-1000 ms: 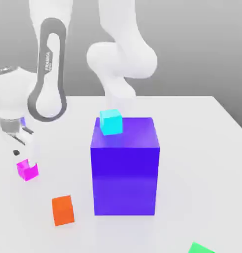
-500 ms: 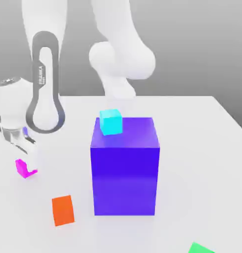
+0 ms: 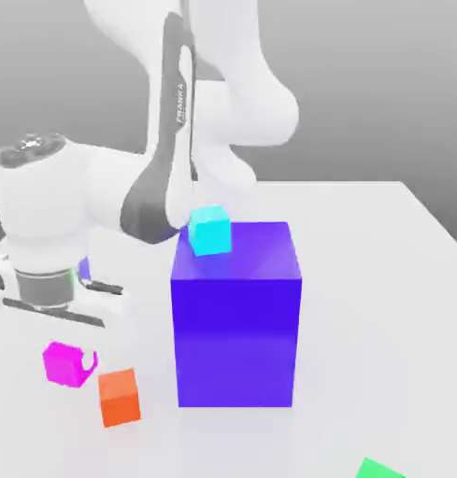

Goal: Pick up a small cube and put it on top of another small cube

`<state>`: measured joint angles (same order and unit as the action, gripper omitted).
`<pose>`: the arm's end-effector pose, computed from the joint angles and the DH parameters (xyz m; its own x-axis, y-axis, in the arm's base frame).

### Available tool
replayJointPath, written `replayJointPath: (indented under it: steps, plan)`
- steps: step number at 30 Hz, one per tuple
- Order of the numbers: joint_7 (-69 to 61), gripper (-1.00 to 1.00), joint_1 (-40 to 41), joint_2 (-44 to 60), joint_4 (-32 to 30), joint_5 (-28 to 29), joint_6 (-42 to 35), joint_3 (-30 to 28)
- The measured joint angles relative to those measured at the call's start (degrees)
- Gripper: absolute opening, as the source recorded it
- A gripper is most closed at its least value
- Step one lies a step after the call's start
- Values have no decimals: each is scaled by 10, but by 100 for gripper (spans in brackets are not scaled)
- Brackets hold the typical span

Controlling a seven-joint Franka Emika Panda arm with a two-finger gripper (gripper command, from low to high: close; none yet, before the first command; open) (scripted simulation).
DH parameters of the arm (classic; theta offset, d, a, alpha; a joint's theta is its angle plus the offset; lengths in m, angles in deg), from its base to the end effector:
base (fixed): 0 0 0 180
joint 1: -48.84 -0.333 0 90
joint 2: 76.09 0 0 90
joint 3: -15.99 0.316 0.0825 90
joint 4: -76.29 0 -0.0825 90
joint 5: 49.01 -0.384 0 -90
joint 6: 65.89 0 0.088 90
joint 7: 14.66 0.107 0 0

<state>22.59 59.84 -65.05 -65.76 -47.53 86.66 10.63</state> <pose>0.4565 -0.1346 0.2148 0.6130 -0.7900 0.0106 -0.7899 -0.6125 0.0291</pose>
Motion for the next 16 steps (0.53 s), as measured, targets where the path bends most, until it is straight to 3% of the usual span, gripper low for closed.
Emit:
replayJointPath:
  steps: [8, 11, 12, 16]
  plan:
    - [48, -100, -126, 41, 100, 20, -58, 104]
    - [70, -100, -178, 106, 150, 39, -43, 127]
    - [77, 100, -191, 132, 163, 47, -29, 128]
    - [77, 100, -191, 132, 163, 47, -29, 128]
